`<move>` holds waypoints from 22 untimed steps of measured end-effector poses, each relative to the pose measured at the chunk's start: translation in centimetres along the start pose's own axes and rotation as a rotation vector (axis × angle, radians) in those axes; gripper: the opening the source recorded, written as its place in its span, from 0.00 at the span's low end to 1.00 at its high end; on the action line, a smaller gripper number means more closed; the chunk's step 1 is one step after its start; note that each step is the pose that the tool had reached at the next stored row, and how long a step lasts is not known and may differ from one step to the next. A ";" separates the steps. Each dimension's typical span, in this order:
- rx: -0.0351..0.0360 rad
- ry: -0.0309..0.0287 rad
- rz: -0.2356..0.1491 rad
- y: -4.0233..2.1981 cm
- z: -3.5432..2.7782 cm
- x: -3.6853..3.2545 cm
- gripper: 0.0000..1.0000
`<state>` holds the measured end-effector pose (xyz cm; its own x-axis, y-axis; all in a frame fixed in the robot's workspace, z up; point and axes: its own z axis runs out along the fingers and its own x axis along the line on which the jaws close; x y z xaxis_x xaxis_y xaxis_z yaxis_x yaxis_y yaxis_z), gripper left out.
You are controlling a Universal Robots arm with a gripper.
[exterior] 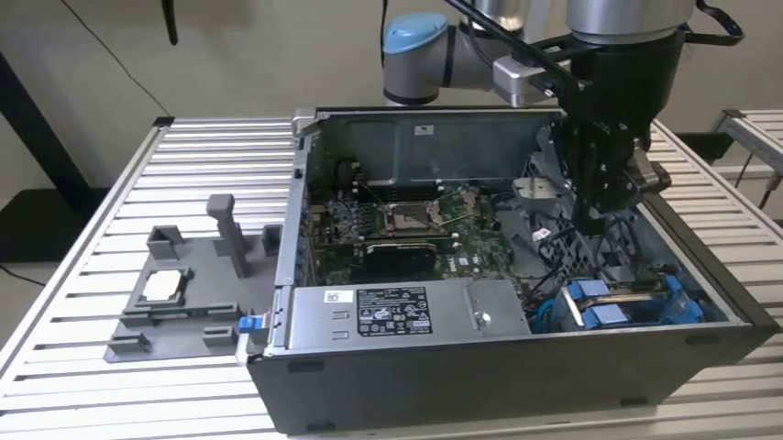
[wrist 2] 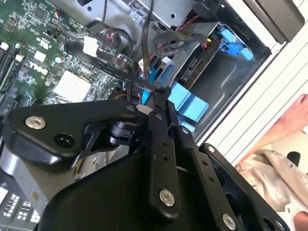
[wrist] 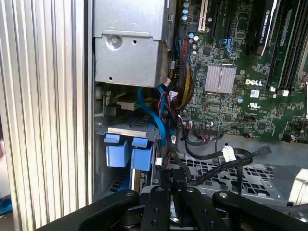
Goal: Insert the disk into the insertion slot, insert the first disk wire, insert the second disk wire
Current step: 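Insert the second disk wire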
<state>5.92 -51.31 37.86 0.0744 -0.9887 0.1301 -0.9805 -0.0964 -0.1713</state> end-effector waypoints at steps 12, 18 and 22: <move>-0.0035 -0.0034 0.004 0.05 0.77 2.91 0.16; 0.0043 -0.1071 0.023 0.06 0.85 3.14 0.16; 0.0072 -0.1607 0.033 0.03 0.98 3.51 0.16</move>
<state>6.33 -54.90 37.35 0.0709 -0.9969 -0.0336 -0.9816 -0.0638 -0.1799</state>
